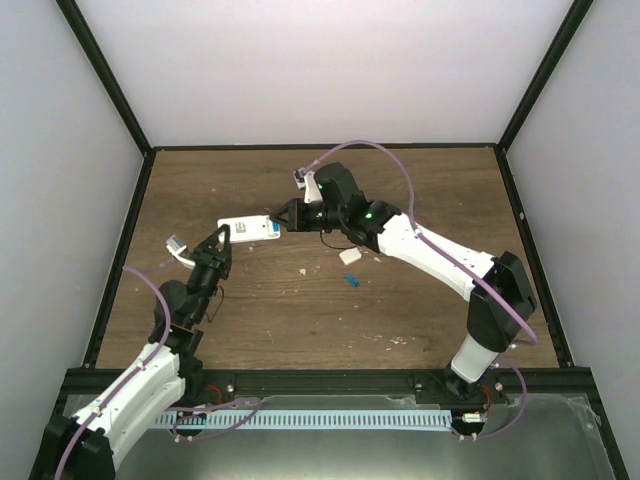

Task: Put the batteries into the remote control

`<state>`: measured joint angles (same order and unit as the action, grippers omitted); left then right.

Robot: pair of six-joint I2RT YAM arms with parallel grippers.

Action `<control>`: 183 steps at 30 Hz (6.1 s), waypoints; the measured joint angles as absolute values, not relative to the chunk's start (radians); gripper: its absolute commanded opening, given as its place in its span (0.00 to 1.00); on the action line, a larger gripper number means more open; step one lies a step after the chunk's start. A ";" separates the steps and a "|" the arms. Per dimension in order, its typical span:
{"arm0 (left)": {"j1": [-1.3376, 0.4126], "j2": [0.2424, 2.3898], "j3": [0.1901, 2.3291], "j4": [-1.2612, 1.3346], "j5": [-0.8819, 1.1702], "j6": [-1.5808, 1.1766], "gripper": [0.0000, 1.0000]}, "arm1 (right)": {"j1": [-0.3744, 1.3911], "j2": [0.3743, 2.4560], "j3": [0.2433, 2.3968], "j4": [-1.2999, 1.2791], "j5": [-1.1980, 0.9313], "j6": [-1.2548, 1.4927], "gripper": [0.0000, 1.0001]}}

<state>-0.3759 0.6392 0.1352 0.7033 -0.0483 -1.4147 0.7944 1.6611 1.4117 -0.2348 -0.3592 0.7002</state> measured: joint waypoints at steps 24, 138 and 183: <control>-0.376 0.640 0.134 0.703 -0.058 -1.405 0.00 | 0.794 1.672 1.426 -0.253 -0.381 0.697 0.01; -0.376 0.556 0.102 0.728 -0.067 -1.448 0.00 | 0.695 1.703 1.405 -0.051 -0.812 0.920 0.62; -0.376 0.566 0.102 0.778 -0.050 -1.439 0.00 | 0.684 1.712 1.277 0.271 -0.906 1.212 0.36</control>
